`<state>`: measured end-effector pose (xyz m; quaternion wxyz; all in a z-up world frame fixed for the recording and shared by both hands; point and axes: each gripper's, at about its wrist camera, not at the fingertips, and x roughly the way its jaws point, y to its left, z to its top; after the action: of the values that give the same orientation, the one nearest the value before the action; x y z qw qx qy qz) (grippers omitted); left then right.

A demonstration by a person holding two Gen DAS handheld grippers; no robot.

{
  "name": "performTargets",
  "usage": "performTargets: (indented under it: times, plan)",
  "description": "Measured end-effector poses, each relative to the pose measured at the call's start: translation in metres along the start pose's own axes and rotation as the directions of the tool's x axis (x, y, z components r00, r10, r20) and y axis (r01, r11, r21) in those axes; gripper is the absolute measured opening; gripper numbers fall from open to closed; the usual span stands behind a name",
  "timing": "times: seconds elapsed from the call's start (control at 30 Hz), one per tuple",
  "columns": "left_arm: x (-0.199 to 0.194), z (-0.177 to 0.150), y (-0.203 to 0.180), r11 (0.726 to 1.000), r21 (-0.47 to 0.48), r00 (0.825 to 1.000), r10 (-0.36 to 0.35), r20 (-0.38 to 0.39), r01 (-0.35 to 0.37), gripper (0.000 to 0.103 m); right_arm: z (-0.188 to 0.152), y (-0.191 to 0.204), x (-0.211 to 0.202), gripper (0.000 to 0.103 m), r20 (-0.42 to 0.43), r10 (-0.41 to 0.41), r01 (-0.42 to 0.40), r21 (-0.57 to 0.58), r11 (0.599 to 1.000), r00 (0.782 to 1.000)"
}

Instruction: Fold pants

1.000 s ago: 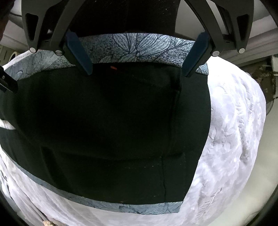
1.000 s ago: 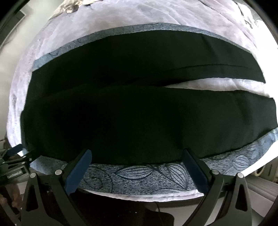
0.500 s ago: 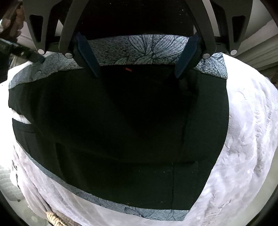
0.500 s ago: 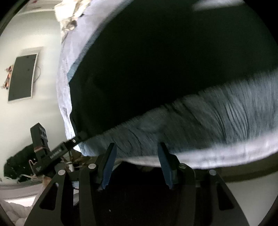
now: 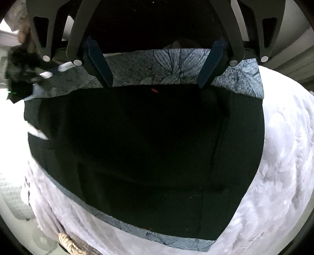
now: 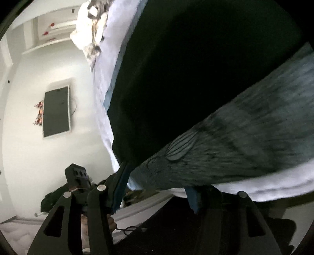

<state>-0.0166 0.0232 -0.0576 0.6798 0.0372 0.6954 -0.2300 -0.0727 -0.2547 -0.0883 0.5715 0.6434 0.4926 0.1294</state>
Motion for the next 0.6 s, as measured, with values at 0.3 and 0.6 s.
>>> performTargets:
  times: [0.3,0.6]
  plan:
    - [-0.039,-0.024,0.046,0.982,-0.109,0.987,-0.149,0.06,0.155,0.089,0.014,0.064,0.083,0.062,-0.095,0.175,-0.18,-0.045,0.983,0.98]
    - [-0.024,-0.044,0.087,0.9,-0.276,0.941,-0.333,0.06,0.337,0.089,0.027,0.104,0.068,0.062,-0.075,0.231,-0.236,-0.073,0.969,0.97]
